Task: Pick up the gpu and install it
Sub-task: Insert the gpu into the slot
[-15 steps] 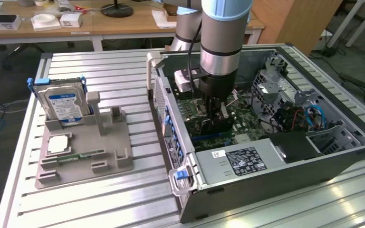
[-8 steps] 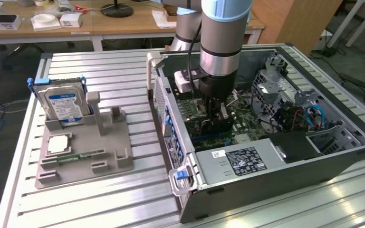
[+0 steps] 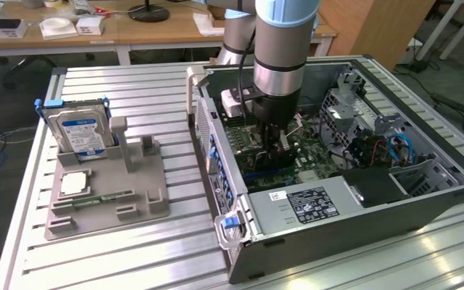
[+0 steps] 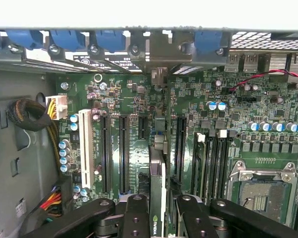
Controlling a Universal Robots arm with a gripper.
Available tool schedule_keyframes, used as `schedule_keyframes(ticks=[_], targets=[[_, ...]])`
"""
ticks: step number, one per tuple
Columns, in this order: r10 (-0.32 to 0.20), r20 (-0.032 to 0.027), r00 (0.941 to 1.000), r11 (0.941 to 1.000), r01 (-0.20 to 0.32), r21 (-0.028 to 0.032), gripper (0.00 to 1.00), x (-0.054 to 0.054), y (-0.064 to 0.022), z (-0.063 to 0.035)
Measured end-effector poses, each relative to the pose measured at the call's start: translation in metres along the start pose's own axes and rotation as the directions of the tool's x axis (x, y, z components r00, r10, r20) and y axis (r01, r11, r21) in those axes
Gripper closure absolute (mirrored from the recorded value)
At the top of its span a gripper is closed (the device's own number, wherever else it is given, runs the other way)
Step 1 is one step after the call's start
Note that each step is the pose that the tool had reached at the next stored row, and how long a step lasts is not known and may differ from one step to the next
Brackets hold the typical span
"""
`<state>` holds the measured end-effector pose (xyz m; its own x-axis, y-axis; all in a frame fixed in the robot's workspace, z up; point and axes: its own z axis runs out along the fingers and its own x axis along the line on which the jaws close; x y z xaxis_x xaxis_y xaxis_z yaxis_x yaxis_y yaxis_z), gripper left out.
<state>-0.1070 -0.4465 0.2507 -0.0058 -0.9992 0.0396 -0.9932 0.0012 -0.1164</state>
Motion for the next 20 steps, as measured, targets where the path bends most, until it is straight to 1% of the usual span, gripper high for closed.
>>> schedule_keyframes(ticks=[10, 20], targets=[[0.000, 0.0004, 1.0000, 1.0000, 0.000, 0.0002, 0.74, -0.0001, 0.0002, 0.0014], [0.000, 0.0000, 1.0000, 1.0000, 0.000, -0.0001, 0.74, -0.0003, 0.0008, 0.0064]])
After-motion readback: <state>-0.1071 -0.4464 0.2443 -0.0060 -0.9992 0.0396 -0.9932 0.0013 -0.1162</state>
